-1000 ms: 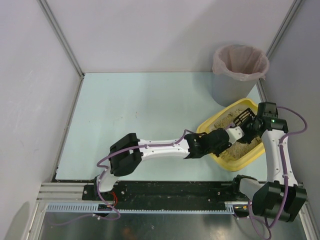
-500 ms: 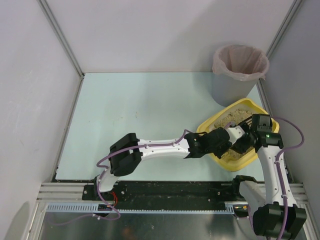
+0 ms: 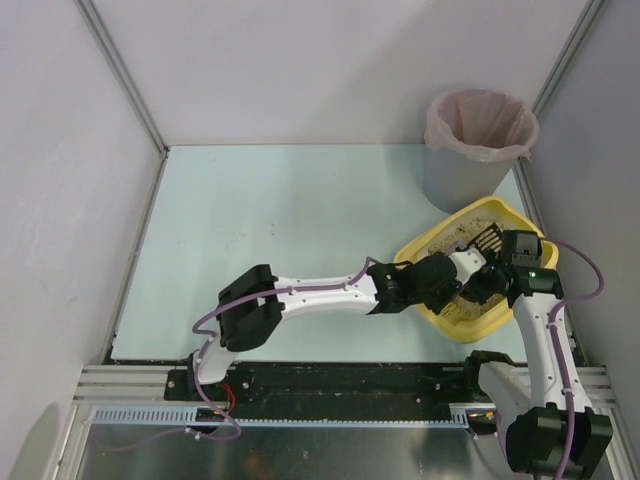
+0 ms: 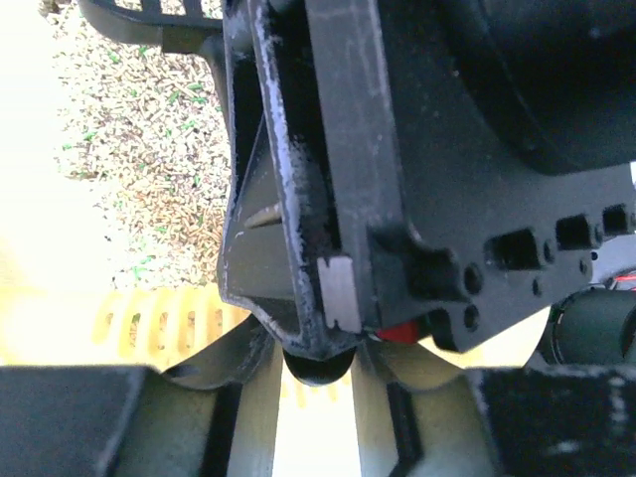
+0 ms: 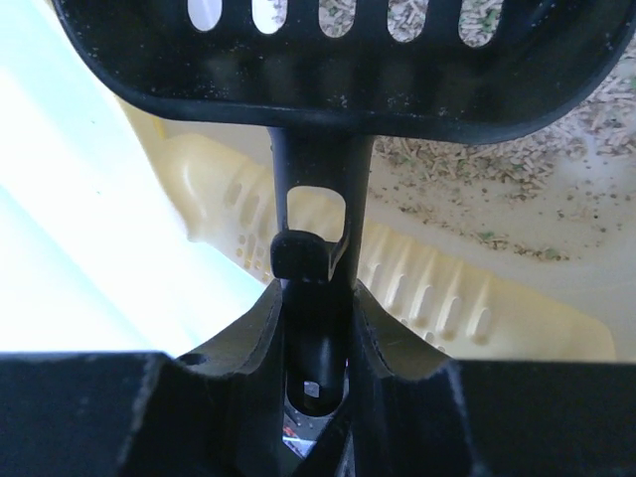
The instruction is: Clean the litter box
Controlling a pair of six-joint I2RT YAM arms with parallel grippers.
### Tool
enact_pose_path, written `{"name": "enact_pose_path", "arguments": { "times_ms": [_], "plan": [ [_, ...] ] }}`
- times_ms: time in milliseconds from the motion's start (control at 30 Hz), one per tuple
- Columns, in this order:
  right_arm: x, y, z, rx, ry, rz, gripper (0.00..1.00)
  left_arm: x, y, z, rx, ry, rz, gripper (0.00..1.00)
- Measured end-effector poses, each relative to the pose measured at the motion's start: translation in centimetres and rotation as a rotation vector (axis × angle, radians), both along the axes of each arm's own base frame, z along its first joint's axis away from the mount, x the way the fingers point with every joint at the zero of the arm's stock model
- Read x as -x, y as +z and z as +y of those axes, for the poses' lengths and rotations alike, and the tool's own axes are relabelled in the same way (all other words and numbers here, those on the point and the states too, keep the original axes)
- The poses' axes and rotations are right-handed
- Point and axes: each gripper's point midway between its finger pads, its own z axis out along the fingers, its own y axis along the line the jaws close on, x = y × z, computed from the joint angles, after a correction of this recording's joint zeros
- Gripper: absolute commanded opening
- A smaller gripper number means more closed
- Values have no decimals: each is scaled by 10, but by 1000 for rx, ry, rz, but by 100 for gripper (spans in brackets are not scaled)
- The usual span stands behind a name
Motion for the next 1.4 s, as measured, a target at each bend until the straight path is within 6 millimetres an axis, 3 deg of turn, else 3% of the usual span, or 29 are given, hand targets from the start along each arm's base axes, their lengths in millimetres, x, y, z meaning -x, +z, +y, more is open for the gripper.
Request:
{"name": "enact_pose_path", "arguments": {
  "times_ms": [100, 133, 200, 467, 600, 833, 1100, 1400],
  "plan": [
    [-3, 0, 1, -24, 10, -3, 0, 1, 5, 3, 2, -20, -7, 56],
    [-4, 0, 0, -28, 9, -4, 0, 3, 11, 4, 10, -28, -8, 66],
    [-6, 0, 0, -48, 16, -7, 0, 8, 27, 6, 35, -51, -16, 75],
    [-5, -4, -2, -126, 83, 54, 0, 30, 110, 29, 193, -136, -43, 89],
    [-5, 7, 0, -155, 151, 74, 0, 42, 131, 57, 228, -169, -58, 97],
    [17, 9, 7, -228, 280, 200, 0, 63, 143, 124, 220, -241, -65, 99],
    [38, 14, 23, -330, 335, 286, 0, 26, 130, 177, 139, -138, -75, 99],
    [46, 10, 35, -360, 420, 360, 0, 30, 108, 192, 76, -129, -52, 99]
  ]
}}
